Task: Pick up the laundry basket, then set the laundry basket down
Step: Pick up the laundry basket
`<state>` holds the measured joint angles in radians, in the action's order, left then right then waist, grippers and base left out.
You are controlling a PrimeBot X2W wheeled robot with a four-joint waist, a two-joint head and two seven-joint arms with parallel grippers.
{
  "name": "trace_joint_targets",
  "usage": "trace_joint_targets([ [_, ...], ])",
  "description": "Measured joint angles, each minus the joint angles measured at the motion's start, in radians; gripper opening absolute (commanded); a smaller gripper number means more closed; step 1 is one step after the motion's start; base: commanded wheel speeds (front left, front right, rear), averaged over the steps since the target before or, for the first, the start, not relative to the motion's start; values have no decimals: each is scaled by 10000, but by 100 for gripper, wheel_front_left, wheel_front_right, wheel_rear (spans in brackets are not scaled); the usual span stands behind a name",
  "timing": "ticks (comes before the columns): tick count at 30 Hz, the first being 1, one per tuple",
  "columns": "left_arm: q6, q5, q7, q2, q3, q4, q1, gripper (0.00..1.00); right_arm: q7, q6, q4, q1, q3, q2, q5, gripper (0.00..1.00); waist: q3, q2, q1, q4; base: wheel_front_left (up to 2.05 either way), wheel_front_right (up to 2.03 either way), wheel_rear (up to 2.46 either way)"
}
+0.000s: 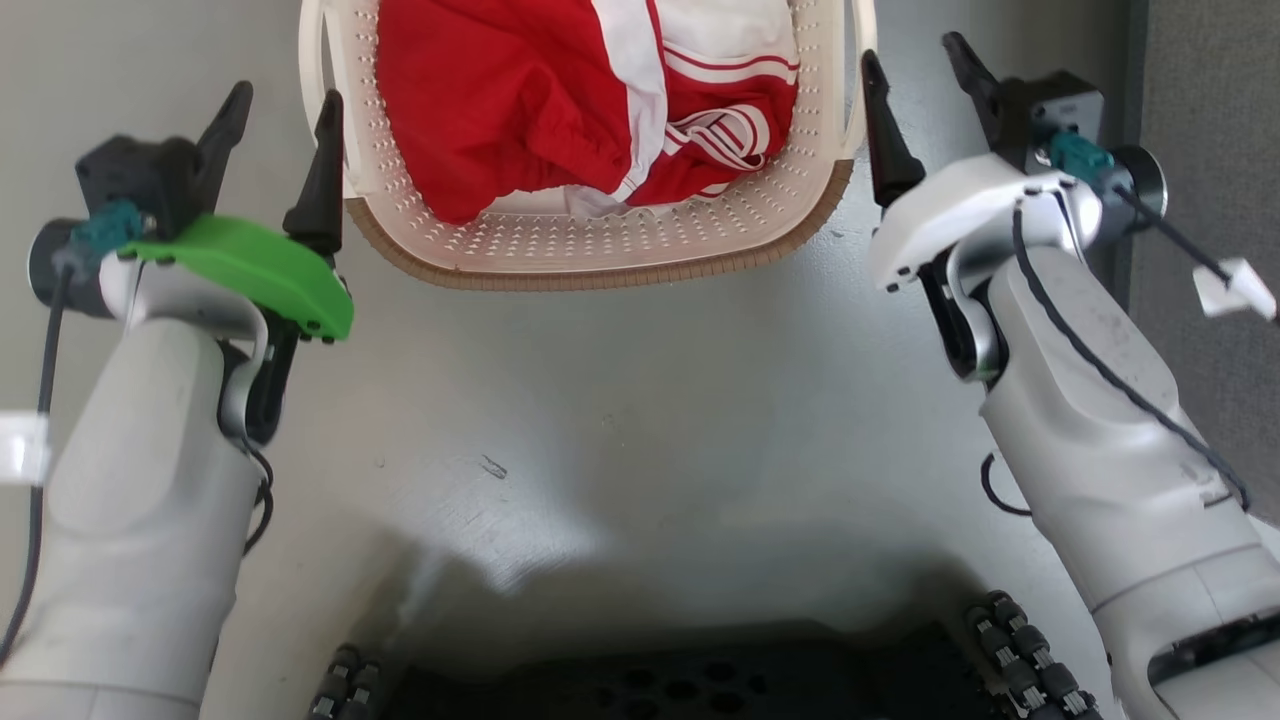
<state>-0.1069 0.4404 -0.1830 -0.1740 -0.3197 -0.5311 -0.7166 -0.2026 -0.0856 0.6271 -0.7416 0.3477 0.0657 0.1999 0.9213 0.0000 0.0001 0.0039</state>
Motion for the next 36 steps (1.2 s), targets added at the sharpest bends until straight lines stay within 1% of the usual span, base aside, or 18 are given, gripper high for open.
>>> trace_joint_targets([
  [7,-88,257,619,27,-190,-968,-846,100,422,245,577,-727,826,8,1047,100,51,0,0,-43,0,0,0],
  [12,-132,397,1081,44,-355,-1655,-1357,100,796,255,1060,-1181,1419,12,1413,100,79,0,0,-74,0,0,0],
  [14,-140,439,1221,36,-355,-1889,-1482,100,934,330,1183,-1372,1699,12,1641,100,88,0,0,-107,0,0,0],
  [25,-207,575,1829,159,-755,-2899,-2238,100,1430,299,1737,-2031,2520,23,2385,100,162,0,0,-267,0,0,0],
  [31,-209,608,2100,169,-968,-3327,-2591,100,1668,199,1948,-2231,2821,15,2968,100,246,0,0,-348,0,0,0],
  [32,-207,646,2117,169,-1003,-3348,-2638,100,1735,132,1958,-2279,2865,13,3037,100,271,0,0,-363,0,0,0],
  [36,-209,853,2336,174,-1175,-3494,-2920,100,1797,36,2042,-2585,3035,17,3223,100,413,0,0,-416,0,0,0],
])
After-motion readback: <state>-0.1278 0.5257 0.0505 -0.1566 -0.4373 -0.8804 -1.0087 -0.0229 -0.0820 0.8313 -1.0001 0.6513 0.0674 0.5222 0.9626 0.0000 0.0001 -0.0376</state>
